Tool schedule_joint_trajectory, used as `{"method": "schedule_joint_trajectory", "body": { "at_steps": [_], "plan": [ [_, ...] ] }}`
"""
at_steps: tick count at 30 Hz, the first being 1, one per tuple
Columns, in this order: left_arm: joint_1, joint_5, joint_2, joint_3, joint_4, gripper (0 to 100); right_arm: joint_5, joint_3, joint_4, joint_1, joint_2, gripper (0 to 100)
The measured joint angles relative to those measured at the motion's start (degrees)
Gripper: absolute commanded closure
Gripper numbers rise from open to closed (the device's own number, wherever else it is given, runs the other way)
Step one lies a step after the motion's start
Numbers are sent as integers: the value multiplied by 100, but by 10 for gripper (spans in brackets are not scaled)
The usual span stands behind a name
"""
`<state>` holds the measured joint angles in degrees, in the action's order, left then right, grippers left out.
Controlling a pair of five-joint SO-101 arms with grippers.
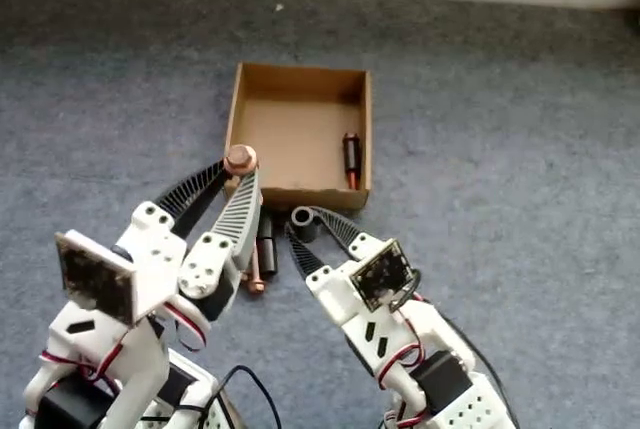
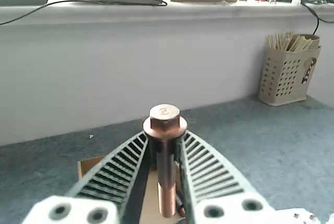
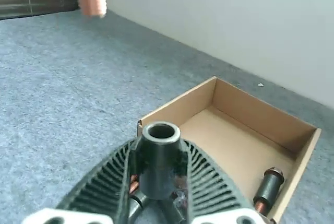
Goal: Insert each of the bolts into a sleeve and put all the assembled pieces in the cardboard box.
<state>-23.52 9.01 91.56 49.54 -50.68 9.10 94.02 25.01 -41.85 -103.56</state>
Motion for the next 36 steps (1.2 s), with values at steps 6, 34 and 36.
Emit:
{"method": "schedule_joint_trajectory", "body": {
  "at_steps": [6,34,36],
  "plan": [
    [-492,53,229,589,35,995,35,35,-273,-149,-44,994],
    [-571,53,756,1723,800,995,35,35,-422,-484,-44,994],
    [-571,53,756,1723,782,995,35,35,-422,-484,-44,994]
  ]
}}
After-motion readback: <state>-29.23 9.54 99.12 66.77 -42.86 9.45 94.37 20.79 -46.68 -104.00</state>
